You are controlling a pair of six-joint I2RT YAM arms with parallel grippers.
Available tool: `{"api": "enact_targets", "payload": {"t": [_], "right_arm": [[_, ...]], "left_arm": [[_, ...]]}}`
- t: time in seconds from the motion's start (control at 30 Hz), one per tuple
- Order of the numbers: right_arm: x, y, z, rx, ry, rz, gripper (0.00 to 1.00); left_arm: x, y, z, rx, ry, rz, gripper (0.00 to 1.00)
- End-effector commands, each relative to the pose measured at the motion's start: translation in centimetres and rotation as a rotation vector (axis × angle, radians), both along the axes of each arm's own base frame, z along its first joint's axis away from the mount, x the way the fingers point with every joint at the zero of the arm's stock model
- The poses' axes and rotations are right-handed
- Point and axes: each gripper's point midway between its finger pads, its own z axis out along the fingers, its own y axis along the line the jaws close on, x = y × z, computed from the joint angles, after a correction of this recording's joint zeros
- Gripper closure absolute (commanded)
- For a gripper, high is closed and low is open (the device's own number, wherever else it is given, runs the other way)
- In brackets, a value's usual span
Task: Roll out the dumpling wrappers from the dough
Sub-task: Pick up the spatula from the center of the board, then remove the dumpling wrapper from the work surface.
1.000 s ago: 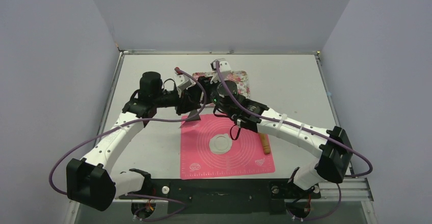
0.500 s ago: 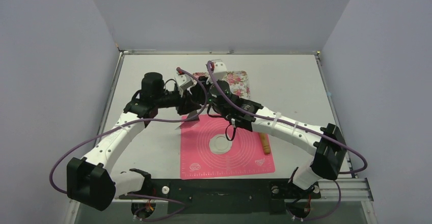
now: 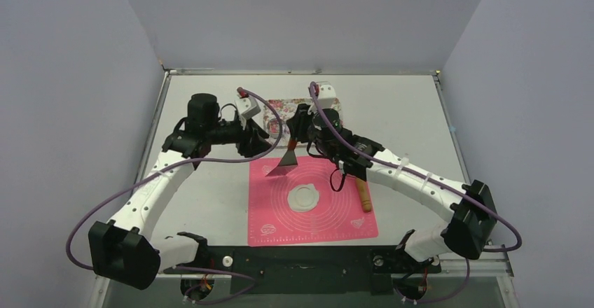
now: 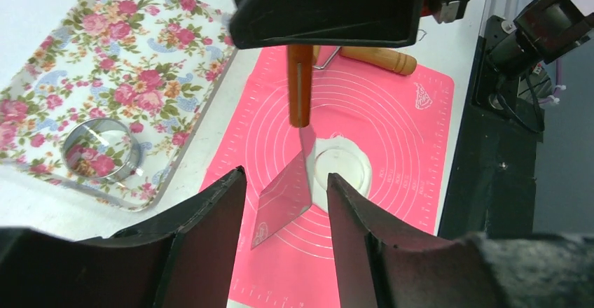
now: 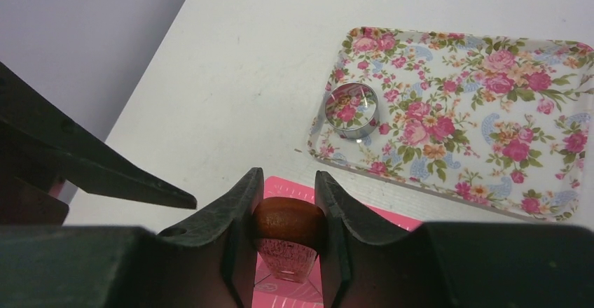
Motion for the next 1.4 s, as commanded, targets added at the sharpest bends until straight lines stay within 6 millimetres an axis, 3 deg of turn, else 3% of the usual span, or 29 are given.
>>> {"api": "enact_targets", "payload": {"t": [0.0, 0.1, 0.23, 0.27, 0.43, 0.6, 0.77, 0.97, 1.23, 1.37], "right_arm": [[-1.0, -1.2, 5.0, 0.089, -0.077, 0.039, 1.00], [-1.8, -1.7, 7.2, 0.115, -0.100, 0.067, 1.00], [-3.0, -2.7, 8.5, 0.124, -0.110, 0.103, 1.00], [-3.4, -2.9, 8.0, 0.111, -0.096, 0.121, 1.00], [-4.2, -4.8, 6.1, 0.050, -0.045, 0.151, 1.00], [-3.2, -5.8, 3.0, 0.044, 0.042, 0.153, 1.00], [-2.2, -6.8, 1.5, 0.036, 0.075, 0.129, 1.00], [-1.2, -8.3, 0.8, 0.050, 0.097, 0.095, 1.00], [-1.8, -8.4, 5.2, 0.138, 0.022, 0.104, 1.00], [-2.0, -8.1, 6.2, 0.171, 0.009, 0.119, 1.00]], "left_arm": [[0.5, 1.6, 3.4, 0.002, -0.029, 0.056, 0.55], [2.9, 5.0, 1.5, 0.131, 0.021, 0.246, 0.53], [3.4, 8.5, -2.9, 0.312, 0.085, 0.330, 0.52], [3.2, 9.1, -4.3, 0.366, 0.102, 0.321, 0.51], [1.5, 9.4, -10.4, 0.520, 0.209, 0.236, 0.51], [0.5, 8.2, -13.8, 0.597, 0.232, 0.163, 0.51], [0.1, 7.9, -15.4, 0.644, 0.250, 0.141, 0.51], [0.0, 7.7, -15.7, 0.638, 0.255, 0.133, 0.50], [-0.1, 7.4, -15.3, 0.631, 0.244, 0.123, 0.50], [-0.1, 7.4, -15.4, 0.633, 0.245, 0.121, 0.50]]}}
